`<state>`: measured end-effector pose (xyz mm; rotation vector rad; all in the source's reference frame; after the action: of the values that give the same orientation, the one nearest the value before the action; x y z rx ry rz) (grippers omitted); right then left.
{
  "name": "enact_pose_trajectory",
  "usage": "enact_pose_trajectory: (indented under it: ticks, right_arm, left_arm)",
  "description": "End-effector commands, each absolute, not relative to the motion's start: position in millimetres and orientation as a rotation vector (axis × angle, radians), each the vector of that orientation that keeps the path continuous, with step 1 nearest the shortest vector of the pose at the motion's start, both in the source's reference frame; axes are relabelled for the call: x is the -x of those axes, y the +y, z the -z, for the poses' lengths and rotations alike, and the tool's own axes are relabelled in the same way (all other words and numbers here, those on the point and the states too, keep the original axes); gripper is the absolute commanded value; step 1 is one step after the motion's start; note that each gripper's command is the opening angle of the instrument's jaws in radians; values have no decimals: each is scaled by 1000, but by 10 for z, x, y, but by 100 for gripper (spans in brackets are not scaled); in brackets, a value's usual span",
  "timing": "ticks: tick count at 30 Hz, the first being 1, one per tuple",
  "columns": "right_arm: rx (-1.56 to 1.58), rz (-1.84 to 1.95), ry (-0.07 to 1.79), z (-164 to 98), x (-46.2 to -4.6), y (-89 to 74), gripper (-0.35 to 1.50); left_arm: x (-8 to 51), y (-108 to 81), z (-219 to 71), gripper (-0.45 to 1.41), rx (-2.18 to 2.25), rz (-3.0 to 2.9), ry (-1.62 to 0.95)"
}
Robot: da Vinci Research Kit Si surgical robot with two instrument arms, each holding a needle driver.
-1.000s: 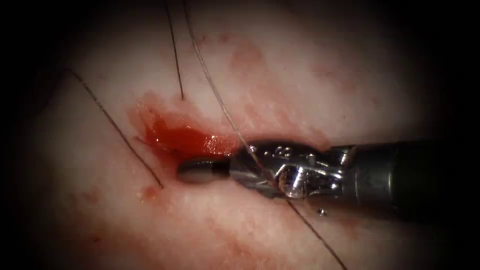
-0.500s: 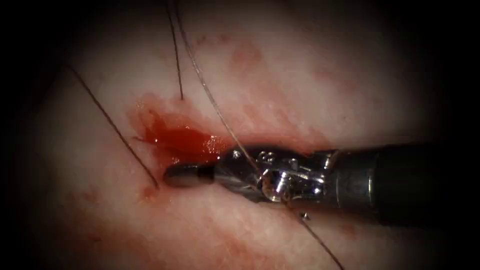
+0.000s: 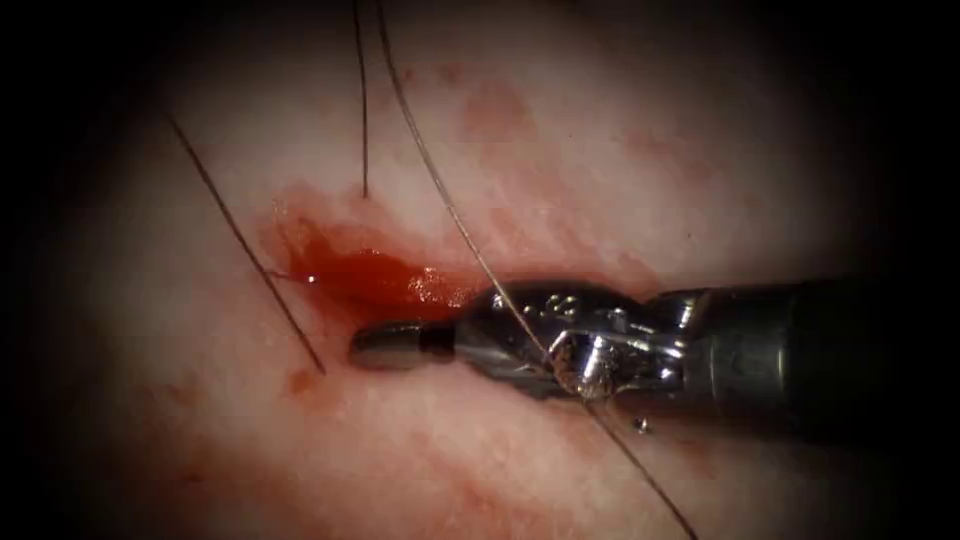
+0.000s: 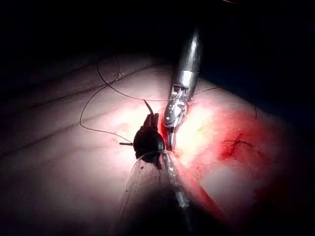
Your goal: Wound Closure
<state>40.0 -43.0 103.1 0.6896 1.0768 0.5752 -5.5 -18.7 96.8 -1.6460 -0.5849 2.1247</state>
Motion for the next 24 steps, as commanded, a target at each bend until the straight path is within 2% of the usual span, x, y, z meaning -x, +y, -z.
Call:
enact_pose_trajectory:
  ticks: [1,24]
  right_arm:
    - [-686,-576,1085,-1031,-407,-429,-11]
    - [-632,-591,1123,-1016,-397,-408,-10]
  left_arm:
    - [61,-188,-972,-45,1652,-2126,-582]
    - [76,-190,-994,-45,1667,-2136,-504]
